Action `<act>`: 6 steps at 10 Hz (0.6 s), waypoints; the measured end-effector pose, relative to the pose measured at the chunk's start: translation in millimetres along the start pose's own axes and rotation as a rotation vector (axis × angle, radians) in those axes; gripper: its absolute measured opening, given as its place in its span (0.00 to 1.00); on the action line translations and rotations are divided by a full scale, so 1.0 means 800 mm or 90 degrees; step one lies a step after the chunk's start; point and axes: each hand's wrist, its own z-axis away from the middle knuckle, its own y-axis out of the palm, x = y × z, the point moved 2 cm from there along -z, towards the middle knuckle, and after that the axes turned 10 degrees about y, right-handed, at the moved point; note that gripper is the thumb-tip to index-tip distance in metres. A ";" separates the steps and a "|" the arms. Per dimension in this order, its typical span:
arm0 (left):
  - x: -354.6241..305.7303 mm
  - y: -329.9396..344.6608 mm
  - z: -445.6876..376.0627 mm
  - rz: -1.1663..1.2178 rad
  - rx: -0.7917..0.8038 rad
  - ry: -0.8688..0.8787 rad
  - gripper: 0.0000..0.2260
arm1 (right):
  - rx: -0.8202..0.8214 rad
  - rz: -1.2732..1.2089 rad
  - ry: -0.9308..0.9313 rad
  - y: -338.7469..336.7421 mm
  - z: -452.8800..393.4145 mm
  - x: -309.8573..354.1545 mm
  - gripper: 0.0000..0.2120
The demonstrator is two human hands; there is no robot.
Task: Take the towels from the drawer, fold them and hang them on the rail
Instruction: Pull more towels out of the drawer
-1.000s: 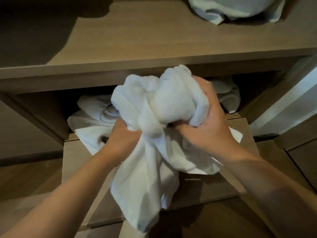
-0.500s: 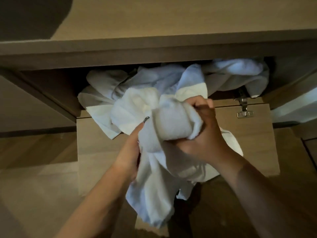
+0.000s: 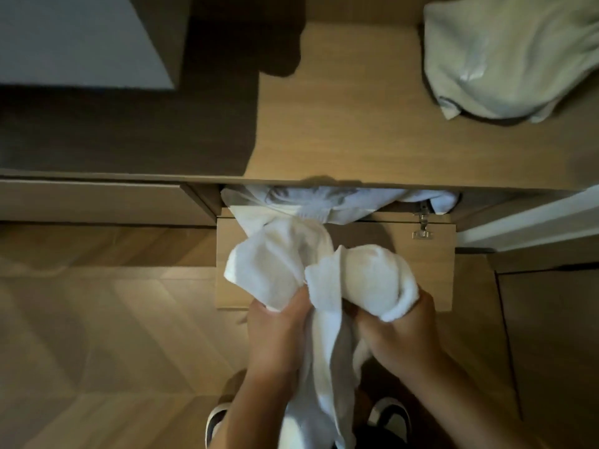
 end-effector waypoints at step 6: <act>-0.401 -0.067 0.251 -0.037 0.150 0.255 0.24 | 0.203 -0.134 0.104 -0.202 0.229 0.470 0.09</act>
